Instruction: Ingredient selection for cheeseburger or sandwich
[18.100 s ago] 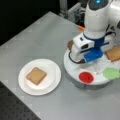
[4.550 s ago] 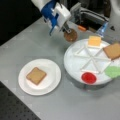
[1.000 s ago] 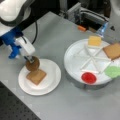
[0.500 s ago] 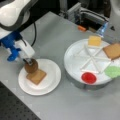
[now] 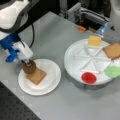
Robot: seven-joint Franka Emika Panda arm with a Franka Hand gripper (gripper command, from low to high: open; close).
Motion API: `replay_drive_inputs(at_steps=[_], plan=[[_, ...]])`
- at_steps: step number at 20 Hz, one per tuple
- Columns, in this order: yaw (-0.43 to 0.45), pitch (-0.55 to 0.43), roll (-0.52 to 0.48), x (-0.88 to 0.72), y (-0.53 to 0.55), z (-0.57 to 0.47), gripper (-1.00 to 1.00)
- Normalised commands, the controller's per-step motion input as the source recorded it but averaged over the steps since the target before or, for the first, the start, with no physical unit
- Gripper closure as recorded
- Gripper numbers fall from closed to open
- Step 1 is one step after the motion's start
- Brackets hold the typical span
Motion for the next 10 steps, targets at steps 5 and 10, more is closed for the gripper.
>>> replay_drive_inputs(at_steps=[5, 10], plan=[[0.245, 0.016, 0.207, 0.42, -0.20, -0.07, 1.00], [0.223, 0.022, 0.201, 0.40, -0.22, -0.11, 1.00]])
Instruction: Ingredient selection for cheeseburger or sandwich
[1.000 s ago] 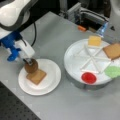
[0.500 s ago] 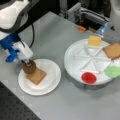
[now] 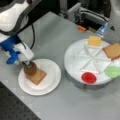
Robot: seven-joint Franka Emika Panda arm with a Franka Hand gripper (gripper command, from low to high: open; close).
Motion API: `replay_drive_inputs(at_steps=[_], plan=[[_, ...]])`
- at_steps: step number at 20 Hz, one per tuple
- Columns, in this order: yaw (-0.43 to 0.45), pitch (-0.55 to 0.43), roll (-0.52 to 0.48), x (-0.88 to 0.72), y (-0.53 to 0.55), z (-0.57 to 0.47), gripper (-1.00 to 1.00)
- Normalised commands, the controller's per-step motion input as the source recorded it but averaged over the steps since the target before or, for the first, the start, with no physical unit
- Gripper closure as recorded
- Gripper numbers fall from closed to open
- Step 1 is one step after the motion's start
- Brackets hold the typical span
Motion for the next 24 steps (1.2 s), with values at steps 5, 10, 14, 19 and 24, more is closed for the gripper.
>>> replay_drive_inputs(at_steps=[5, 10, 14, 19, 24], plan=[[0.212, 0.014, 0.195, 0.39, -0.21, -0.07, 1.00], [0.193, 0.014, 0.184, 0.37, -0.18, -0.05, 1.00], [0.177, -0.009, 0.181, 0.33, -0.16, -0.05, 1.00], [0.176, -0.022, 0.180, 0.33, -0.17, -0.03, 1.00], [0.171, -0.027, 0.188, 0.32, -0.18, -0.04, 1.00]])
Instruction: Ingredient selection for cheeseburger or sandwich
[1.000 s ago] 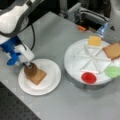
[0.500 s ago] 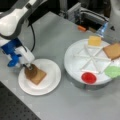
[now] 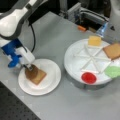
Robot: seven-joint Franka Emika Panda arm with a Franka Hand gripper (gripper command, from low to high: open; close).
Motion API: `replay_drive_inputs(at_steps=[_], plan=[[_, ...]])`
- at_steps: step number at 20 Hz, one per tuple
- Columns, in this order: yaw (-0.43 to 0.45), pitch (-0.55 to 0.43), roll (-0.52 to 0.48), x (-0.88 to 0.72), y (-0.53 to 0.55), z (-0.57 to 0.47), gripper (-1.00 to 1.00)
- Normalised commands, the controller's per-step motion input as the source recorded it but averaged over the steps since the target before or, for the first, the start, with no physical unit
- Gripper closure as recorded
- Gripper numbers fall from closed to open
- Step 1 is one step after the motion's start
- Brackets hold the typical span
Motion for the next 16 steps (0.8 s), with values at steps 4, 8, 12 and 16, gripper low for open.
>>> replay_drive_inputs(at_steps=[4, 8, 12, 16], plan=[[0.181, -0.034, 0.196, 0.31, -0.19, -0.05, 1.00], [0.184, -0.046, 0.199, 0.30, -0.20, -0.06, 1.00], [0.160, -0.043, 0.193, 0.27, -0.20, -0.06, 1.00], [0.148, -0.042, 0.196, 0.25, -0.17, -0.06, 1.00]])
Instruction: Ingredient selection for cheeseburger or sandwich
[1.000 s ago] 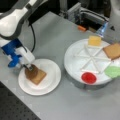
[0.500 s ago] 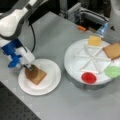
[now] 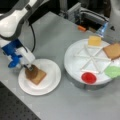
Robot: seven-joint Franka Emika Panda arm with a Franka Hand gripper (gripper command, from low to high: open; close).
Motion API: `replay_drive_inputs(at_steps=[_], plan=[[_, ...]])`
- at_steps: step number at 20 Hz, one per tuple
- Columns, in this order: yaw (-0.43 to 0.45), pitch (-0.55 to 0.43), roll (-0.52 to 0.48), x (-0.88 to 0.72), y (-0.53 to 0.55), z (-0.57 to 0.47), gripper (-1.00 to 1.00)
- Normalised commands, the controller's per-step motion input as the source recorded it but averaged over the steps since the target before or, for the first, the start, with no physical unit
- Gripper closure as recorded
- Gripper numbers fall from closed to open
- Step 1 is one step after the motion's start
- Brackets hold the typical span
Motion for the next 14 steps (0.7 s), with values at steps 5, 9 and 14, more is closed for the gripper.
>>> replay_drive_inputs(at_steps=[5, 9, 14], plan=[[0.138, -0.043, 0.201, 0.23, -0.13, -0.04, 1.00], [0.121, -0.041, 0.204, 0.19, -0.09, -0.03, 1.00], [0.091, -0.037, 0.205, 0.16, -0.05, -0.01, 1.00]])
